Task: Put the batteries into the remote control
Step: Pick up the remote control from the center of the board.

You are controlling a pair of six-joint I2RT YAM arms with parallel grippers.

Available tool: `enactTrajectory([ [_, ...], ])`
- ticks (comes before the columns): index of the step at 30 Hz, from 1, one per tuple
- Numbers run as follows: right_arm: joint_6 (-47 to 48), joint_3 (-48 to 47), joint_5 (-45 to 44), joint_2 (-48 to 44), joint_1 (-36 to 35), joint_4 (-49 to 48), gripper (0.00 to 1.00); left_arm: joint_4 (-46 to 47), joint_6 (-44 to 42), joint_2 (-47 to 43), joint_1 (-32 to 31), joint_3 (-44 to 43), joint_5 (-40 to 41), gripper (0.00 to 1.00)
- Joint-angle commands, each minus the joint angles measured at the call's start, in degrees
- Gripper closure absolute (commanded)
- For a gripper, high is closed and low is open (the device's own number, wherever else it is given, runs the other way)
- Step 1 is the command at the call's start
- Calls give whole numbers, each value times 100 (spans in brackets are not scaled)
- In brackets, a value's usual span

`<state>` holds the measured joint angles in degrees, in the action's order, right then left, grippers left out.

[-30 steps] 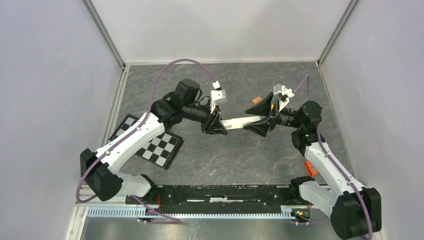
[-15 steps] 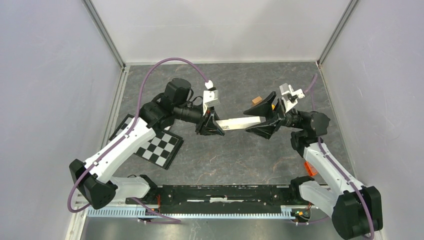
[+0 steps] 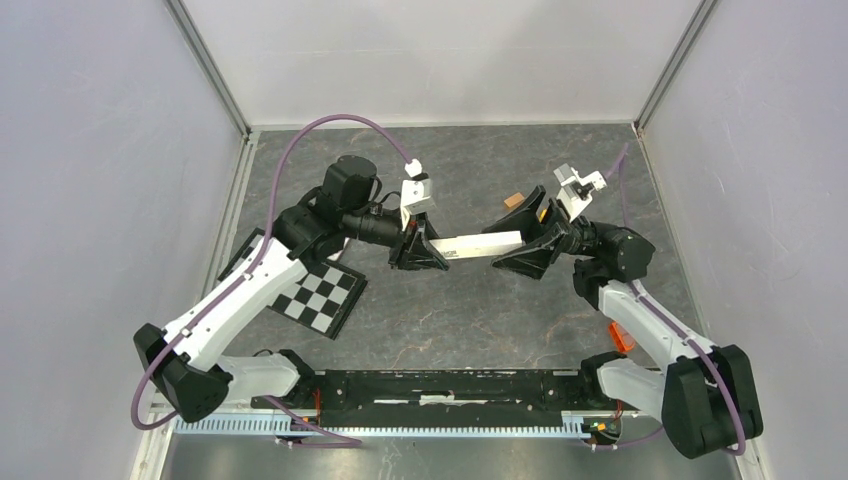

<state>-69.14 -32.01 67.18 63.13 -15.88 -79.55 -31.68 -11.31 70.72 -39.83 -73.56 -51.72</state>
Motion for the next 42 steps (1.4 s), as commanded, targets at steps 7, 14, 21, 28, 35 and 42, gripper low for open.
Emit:
enactTrajectory([
  [7, 1473, -228, -312, -445, -46, 1628, 35, 417, 330, -217, 23, -168, -212, 98],
  [14, 1080, -174, -344, -413, -55, 1132, 31, 405, 406, -179, 24, -169, -311, 98],
  [21, 559, -222, -398, -350, -48, 489, 25, 310, 395, -77, 28, -177, -218, 98],
  [28, 207, -209, -475, -228, -60, 123, 55, 312, 484, 10, 23, -255, -191, 98],
  [35, -414, -316, -890, -183, -71, 54, 84, 811, 729, -180, 28, -173, 455, 2],
  [42, -75, -844, -2178, -307, -69, 3439, 94, 2515, 687, -744, 37, 773, 1863, 0],
])
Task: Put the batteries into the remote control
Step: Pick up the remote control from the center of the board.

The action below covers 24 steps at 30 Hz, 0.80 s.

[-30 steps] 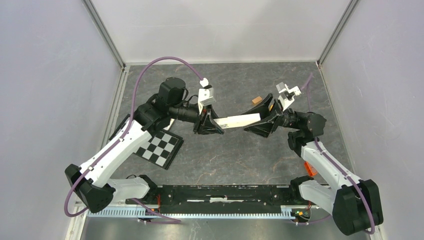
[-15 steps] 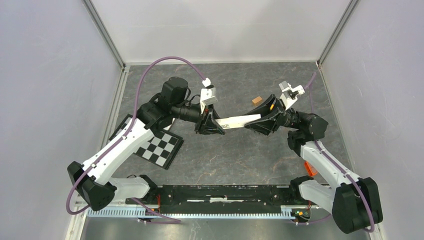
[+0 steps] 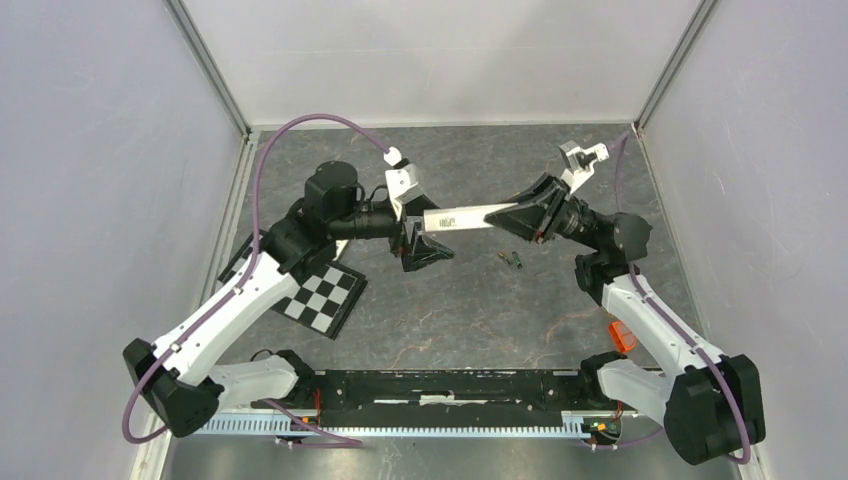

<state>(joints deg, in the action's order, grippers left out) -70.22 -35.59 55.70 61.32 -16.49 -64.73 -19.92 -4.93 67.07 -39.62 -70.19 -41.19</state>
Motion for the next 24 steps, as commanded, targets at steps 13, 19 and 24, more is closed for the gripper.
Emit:
enactTrajectory([
  [13, -2629, 597, -2187, -741, 14, 2219, 100, 3864, 2000, -109, 678, 1282, 593, 5],
  [19, -3417, 825, -2303, -997, 19, 2392, 100, 5329, 2700, 131, 972, 1616, -636, 8],
  [24, -3679, 807, -2341, -1108, 14, 2572, 100, 6090, 3026, 297, 981, 1681, -1275, 11],
])
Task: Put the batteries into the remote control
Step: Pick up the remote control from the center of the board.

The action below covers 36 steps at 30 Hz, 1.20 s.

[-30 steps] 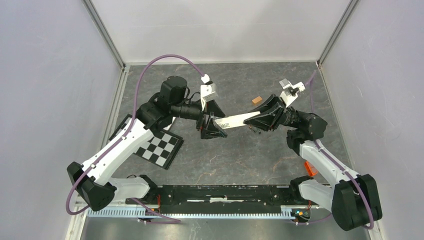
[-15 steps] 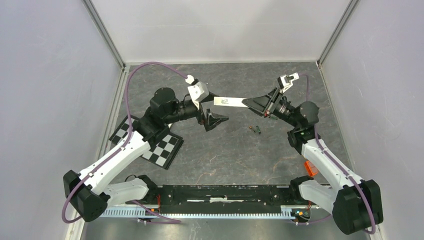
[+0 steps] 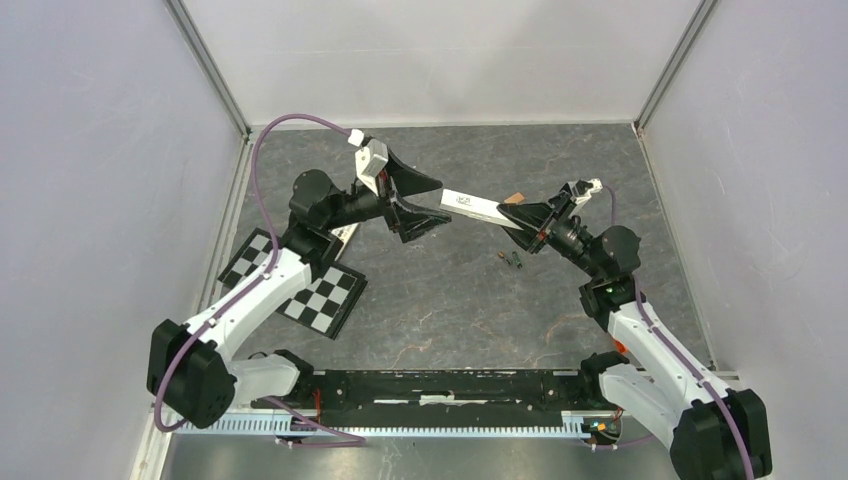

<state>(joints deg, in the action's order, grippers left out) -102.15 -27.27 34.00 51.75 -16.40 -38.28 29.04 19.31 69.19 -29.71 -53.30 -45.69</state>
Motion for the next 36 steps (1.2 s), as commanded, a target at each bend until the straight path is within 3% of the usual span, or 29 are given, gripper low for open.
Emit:
enactTrajectory([
  [1, -510, -45, -135, -132, 6, -56, 100, 1350, 756, 154, -8, -29, -932, 13],
  [7, -703, 11, -58, -164, -29, -217, 100, 2055, 1348, 553, -23, -168, -1416, 34],
  [14, -771, 46, -31, -273, -43, -312, 100, 1983, 1195, 793, -87, -334, -1575, 30],
  [22, -763, 36, 7, -276, -51, -319, 100, 1737, 943, 892, -165, -477, -1657, 53],
  [36, -810, -6, 9, -240, -72, -380, 100, 1824, 842, 1056, -411, -497, -1625, 54],
])
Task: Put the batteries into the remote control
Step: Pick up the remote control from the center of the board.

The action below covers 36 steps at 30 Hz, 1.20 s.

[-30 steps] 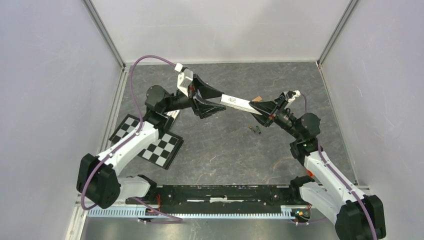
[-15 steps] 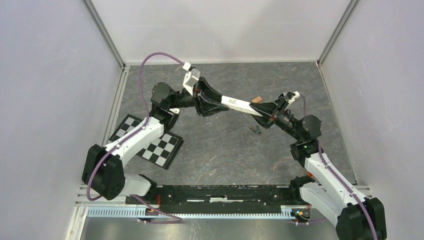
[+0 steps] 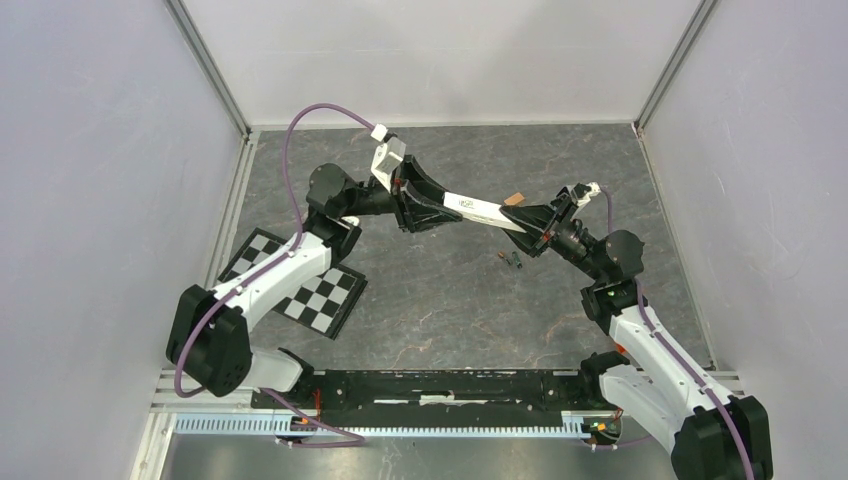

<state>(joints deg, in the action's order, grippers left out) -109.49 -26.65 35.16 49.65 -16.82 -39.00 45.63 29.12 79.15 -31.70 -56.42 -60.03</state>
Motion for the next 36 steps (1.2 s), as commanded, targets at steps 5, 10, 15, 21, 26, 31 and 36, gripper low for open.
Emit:
enactTrajectory([
  [5, -86, -86, -120, 0, -41, -345, 100, 264, -118, 96, -268, -183, -143, 53],
  [10, -73, -64, -137, 18, -76, -362, 100, 368, -66, 172, -345, -193, -58, 49],
  [15, -68, -38, -151, 10, -93, -362, 100, 427, -66, 182, -354, -172, 26, 54],
  [21, 2, 27, -149, 24, -101, -360, 98, 480, -42, 169, -345, -163, 140, 81],
  [26, 1121, -12, 18, 190, -61, -81, 43, 456, 133, 128, -203, -168, 214, 98],
  [31, 2217, -99, 562, 635, 21, -885, 11, 468, 387, -75, 133, -22, -10, 98],
  [36, 2379, -307, 913, 906, -1, -1413, 14, 75, 211, -171, 232, -14, -174, 98],
])
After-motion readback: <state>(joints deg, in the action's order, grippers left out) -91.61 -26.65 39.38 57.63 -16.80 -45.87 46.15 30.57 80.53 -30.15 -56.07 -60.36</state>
